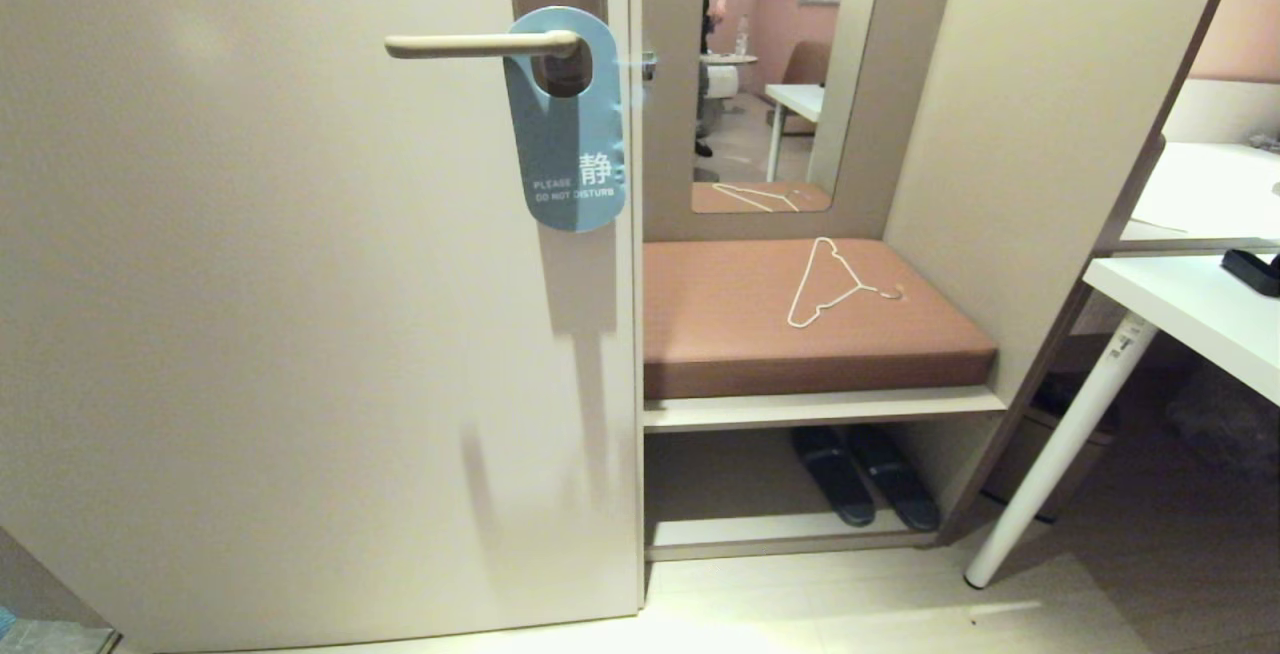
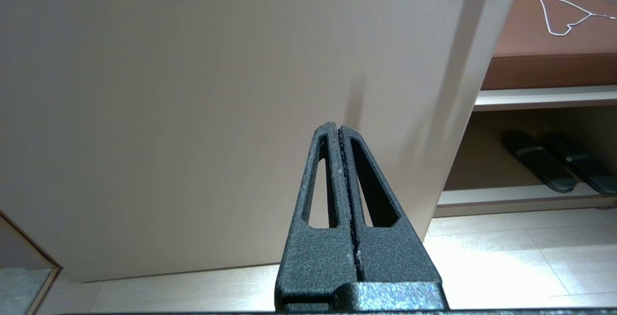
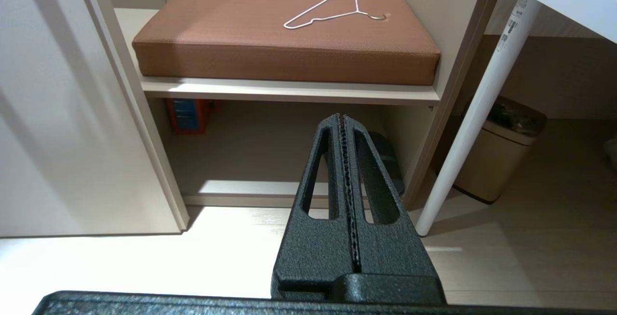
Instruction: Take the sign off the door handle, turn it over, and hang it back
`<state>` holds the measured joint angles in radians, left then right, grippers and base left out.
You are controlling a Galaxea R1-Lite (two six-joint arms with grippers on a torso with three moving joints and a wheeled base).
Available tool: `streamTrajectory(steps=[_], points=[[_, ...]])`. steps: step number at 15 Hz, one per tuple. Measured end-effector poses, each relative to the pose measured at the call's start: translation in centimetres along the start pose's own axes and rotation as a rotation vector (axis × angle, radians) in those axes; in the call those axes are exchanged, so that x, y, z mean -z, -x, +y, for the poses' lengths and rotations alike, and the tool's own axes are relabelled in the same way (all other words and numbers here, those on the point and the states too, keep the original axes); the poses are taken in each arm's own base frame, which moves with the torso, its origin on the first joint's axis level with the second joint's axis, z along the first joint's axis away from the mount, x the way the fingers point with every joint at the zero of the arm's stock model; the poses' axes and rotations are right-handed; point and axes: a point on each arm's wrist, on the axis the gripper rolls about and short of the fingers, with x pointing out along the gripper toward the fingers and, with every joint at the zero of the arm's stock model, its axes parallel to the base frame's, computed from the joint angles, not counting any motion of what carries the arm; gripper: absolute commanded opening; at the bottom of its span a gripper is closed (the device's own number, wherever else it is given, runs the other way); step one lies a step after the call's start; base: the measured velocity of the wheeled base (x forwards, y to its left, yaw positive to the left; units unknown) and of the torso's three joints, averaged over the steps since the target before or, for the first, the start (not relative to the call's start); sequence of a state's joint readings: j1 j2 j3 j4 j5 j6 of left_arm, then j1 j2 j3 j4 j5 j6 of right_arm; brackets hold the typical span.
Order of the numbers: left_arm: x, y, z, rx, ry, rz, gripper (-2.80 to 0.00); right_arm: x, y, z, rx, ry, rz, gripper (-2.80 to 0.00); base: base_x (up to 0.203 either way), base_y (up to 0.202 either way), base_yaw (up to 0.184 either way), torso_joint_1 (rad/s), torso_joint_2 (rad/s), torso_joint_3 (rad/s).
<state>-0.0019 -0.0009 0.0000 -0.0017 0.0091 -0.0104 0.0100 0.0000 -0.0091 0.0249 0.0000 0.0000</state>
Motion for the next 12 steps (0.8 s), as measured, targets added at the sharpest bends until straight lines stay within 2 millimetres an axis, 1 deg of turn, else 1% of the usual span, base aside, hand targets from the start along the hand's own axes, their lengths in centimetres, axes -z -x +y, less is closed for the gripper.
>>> streamTrajectory(steps=[12], points=[[0.00,0.00,0.00,0.000,0.000,0.000,-2.80,0.00,0.00,0.01,-0.003,0.005,0.000,-2.80,0.000,0.000,0.000,0.000,0.00,0.000]])
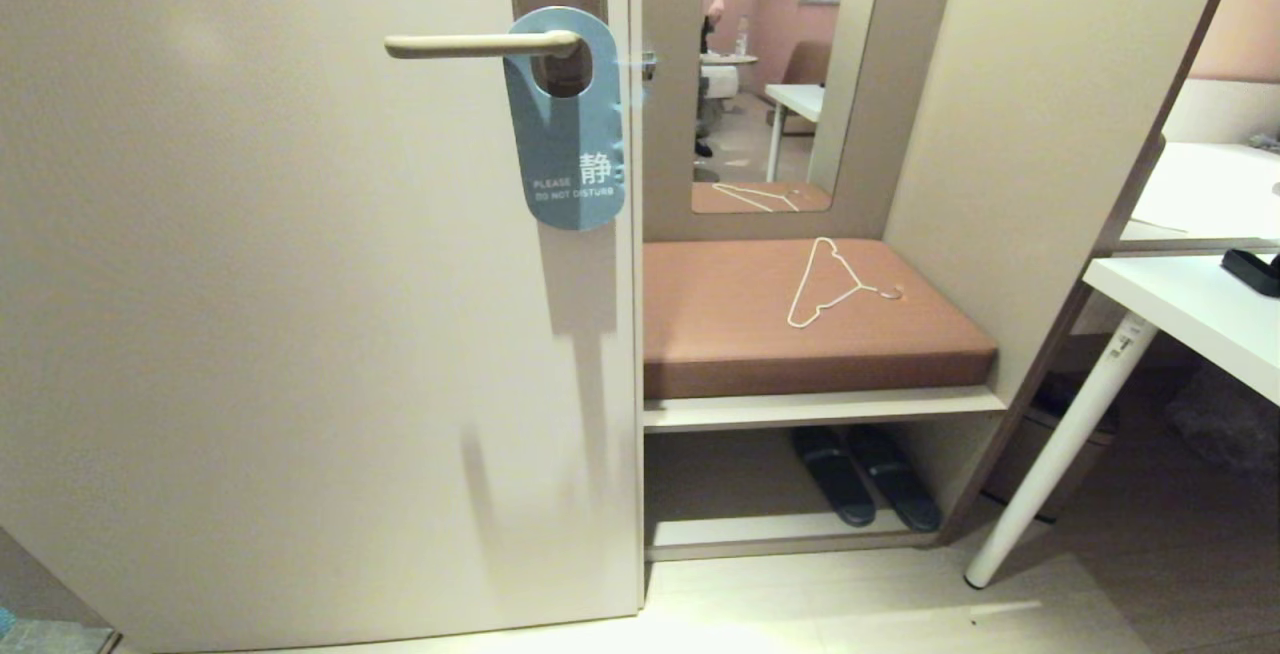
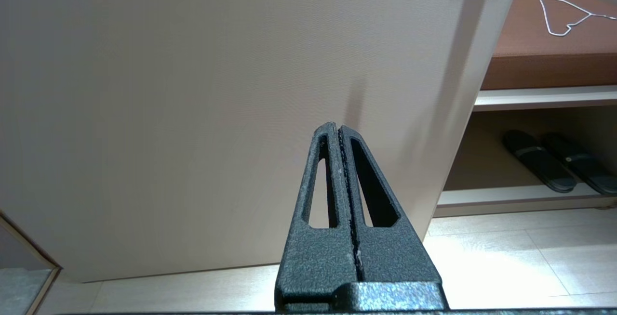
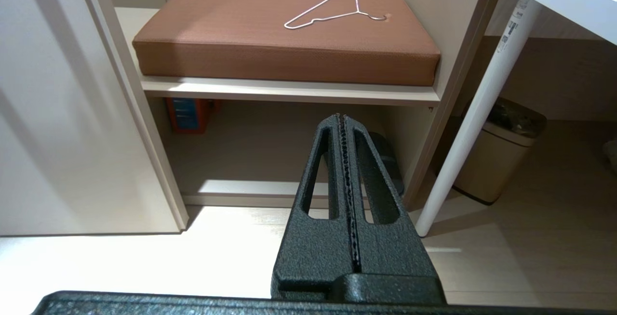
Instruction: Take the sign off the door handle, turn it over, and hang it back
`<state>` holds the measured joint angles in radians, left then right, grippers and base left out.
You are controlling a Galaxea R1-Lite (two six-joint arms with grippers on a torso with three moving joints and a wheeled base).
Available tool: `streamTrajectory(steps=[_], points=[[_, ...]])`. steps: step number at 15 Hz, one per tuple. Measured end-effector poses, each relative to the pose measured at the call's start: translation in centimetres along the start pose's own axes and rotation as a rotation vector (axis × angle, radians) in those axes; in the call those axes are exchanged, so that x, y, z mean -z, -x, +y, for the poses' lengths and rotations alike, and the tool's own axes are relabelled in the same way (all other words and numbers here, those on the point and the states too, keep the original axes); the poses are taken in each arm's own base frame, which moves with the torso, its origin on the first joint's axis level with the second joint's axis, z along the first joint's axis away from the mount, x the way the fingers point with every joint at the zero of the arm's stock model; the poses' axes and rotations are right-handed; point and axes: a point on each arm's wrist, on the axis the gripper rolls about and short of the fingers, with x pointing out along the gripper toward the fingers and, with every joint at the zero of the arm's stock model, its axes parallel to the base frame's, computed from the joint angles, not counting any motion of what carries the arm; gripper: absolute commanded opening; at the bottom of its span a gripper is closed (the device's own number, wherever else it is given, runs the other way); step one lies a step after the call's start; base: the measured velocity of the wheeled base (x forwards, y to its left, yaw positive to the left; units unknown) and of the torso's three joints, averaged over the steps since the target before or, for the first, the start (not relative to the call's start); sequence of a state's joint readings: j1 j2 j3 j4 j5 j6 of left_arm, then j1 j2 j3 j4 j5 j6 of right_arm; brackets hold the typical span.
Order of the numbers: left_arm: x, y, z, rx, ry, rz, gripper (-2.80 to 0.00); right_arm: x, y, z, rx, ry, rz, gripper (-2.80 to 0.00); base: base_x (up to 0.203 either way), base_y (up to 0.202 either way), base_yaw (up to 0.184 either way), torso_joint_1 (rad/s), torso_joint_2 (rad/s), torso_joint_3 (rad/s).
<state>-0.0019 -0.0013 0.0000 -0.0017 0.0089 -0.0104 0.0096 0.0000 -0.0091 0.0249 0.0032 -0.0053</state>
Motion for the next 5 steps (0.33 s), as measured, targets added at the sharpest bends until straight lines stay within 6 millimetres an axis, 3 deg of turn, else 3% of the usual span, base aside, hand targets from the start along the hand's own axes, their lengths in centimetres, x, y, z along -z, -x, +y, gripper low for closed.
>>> streamTrajectory(steps=[5], points=[[0.00,0.00,0.00,0.000,0.000,0.000,-2.80,0.01,0.00,-0.01,0.002,-0.007,0.001,-2.80,0.000,0.000,0.000,0.000,0.00,0.000]])
